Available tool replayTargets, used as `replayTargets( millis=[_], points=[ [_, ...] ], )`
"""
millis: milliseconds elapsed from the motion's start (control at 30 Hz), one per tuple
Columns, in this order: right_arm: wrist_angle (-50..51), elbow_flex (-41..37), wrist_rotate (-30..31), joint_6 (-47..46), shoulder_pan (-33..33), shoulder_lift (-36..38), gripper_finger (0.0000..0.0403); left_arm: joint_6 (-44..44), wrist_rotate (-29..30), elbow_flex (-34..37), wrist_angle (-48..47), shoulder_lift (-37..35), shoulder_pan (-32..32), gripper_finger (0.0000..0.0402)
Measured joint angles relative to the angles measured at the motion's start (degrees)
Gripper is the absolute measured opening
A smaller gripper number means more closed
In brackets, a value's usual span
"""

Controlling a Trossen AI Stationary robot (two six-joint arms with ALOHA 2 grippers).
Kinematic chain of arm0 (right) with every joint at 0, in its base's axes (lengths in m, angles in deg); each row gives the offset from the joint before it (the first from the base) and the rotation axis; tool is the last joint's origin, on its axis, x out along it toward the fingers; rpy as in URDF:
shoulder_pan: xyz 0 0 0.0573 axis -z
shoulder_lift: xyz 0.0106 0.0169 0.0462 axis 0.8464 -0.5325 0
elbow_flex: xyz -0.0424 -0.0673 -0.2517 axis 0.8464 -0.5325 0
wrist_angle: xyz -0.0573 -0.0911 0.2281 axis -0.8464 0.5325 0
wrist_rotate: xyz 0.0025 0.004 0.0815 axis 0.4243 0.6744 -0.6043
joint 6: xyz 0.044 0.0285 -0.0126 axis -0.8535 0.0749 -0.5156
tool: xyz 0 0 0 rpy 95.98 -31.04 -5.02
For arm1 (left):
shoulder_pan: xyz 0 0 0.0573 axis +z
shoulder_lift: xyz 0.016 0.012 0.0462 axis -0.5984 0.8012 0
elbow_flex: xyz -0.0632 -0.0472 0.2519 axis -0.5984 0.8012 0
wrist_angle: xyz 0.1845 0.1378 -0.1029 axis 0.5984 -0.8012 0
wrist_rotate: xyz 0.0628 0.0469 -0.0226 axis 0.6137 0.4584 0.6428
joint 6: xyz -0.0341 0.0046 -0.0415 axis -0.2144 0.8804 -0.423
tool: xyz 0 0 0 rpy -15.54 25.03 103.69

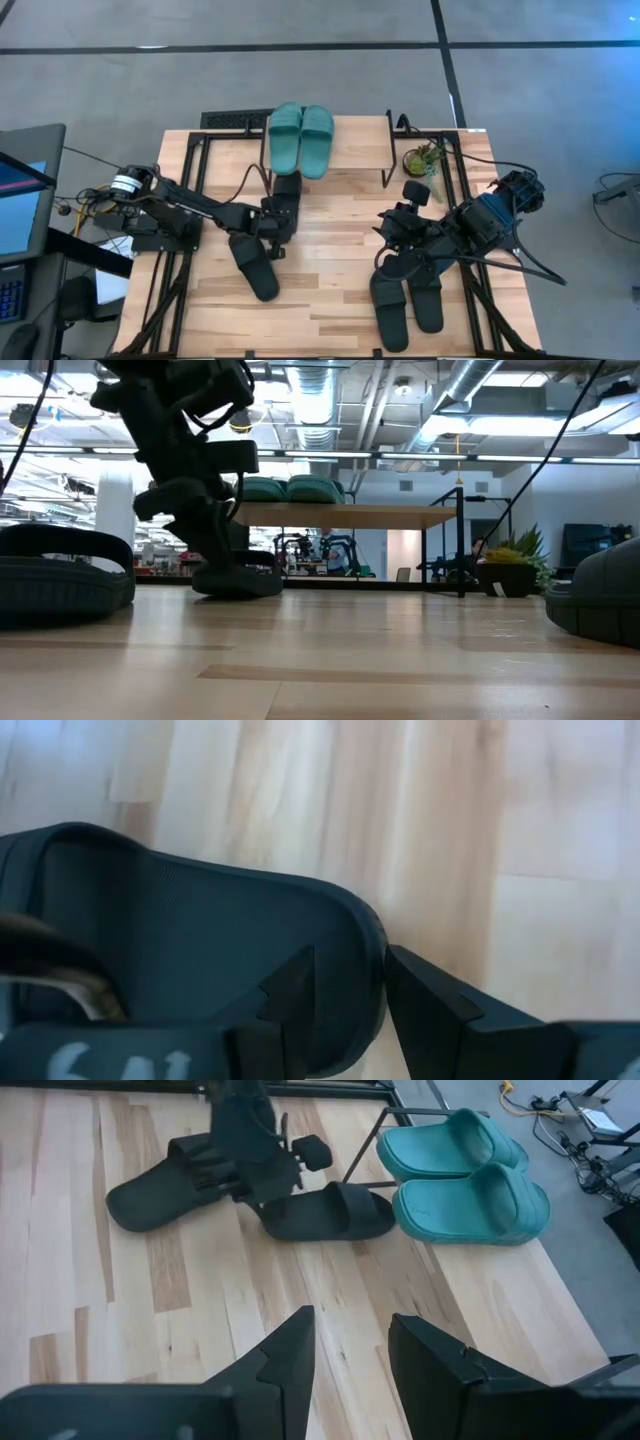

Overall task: Pick and place slides into the shelf
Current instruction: Put the left black slide under the shelf

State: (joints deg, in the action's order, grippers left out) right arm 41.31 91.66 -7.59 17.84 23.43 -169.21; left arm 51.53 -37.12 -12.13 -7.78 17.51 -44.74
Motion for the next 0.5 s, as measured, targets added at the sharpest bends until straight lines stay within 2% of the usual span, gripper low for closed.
replayTargets(
  millis=[500],
  points=[
    [0.0, 0.0, 0.0, 0.5, 0.0, 0.0, 0.0118, 3.6, -0.4, 0.2, 2.2, 0.6, 7.9, 0.0112]
  ],
)
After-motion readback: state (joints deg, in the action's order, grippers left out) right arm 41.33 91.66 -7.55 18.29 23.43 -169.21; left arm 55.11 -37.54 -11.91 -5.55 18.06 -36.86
